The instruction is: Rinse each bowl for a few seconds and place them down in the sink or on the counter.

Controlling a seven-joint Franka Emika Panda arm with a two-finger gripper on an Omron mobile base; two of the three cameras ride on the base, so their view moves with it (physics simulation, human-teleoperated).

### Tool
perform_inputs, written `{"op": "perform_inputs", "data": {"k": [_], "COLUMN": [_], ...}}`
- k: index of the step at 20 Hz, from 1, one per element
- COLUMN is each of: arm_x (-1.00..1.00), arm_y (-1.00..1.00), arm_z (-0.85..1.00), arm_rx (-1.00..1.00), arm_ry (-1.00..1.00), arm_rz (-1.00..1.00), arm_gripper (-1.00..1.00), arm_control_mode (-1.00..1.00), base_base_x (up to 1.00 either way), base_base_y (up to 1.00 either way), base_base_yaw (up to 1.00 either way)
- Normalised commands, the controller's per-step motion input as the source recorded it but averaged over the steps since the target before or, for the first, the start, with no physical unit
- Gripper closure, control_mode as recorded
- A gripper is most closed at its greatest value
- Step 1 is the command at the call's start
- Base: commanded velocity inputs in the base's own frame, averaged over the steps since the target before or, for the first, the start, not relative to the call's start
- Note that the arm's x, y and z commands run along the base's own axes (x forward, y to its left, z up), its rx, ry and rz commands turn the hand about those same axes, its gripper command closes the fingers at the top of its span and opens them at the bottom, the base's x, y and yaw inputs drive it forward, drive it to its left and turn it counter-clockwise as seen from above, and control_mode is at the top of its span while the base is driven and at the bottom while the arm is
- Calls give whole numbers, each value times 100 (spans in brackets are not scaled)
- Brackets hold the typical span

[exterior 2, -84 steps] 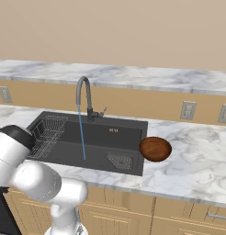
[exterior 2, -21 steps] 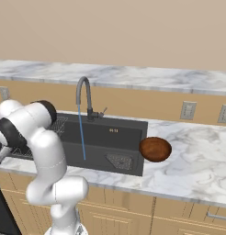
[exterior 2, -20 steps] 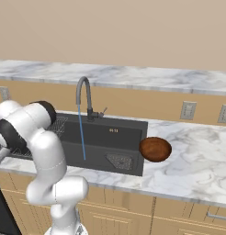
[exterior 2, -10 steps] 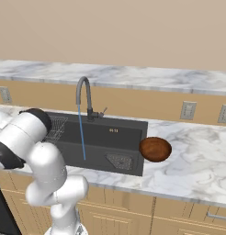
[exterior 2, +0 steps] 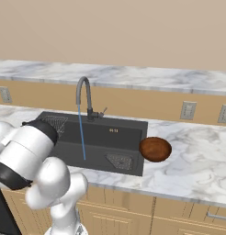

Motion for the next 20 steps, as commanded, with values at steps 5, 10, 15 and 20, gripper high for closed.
{"op": "perform_inputs", "data": {"k": [5,10,15,20], "arm_x": [-11,-18,-27,-38], "arm_y": [-16,-21,-23,-21], "arm_z": [62,62,62,62], "arm_rx": [0,1,3,3], "arm_ry": [-1,-3,-3,-7], "arm_rz": [0,0,0,0], "arm_gripper": [-100,-100,-100,-100], "arm_control_mode": [-100,-100,-100,-100], "base_base_x": [0,0,0,0], "base_base_y": [0,0,0,0], "base_base_yaw": [0,0,0,0]}}
